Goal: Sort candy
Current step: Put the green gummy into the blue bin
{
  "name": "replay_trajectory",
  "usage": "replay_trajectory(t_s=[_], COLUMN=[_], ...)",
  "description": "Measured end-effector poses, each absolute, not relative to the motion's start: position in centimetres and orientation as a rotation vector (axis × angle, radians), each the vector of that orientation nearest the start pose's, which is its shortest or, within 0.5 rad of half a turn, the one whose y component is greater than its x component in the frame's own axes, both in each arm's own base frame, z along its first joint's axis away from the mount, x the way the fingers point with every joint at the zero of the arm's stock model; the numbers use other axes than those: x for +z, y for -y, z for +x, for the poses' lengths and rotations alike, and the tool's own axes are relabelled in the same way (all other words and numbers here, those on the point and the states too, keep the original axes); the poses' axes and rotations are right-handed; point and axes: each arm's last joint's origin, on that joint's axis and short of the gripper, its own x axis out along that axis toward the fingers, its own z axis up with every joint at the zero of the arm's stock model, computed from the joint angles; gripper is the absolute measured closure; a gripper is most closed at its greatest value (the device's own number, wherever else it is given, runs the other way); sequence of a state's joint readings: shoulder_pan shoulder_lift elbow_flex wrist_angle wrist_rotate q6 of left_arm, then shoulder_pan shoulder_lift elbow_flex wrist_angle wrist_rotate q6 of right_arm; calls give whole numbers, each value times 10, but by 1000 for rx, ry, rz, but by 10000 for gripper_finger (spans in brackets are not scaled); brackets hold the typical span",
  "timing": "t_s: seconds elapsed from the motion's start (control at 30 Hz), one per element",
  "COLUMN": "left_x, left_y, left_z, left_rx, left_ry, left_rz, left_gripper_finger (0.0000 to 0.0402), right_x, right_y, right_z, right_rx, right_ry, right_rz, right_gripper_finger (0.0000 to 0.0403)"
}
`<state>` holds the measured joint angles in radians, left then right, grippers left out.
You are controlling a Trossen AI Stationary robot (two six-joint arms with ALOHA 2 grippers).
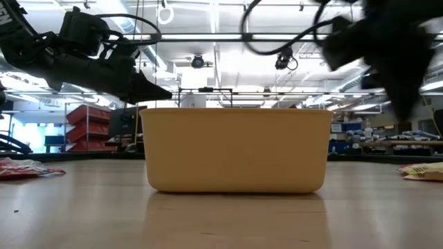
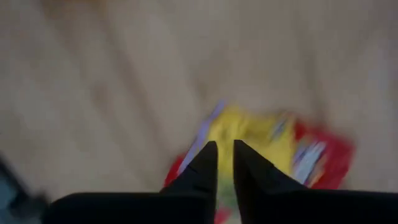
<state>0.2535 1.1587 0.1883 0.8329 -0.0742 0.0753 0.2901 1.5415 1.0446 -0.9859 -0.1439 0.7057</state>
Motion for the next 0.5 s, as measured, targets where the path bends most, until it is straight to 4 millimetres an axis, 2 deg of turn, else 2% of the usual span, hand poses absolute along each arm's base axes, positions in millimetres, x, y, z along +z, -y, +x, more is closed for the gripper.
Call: replay_trajectory(t_s=[0.27, 0.37, 0.5], left_x=[159, 160, 159], left_y=[-52, -52, -52], left_z=[190, 190, 190], left_rx=[320, 320, 318], left_ry=[-197, -194, -200], left_rz=[59, 60, 78], left_gripper_finger=[398, 398, 398], right_x=[206, 200, 188], right_y=[-125, -129, -124], right_z=[228, 224, 217], right_rx=[-47, -44, -73], right_ry=[-1630, -1642, -1673], right_rz=[299, 252, 243], right_gripper_finger=[255, 220, 195])
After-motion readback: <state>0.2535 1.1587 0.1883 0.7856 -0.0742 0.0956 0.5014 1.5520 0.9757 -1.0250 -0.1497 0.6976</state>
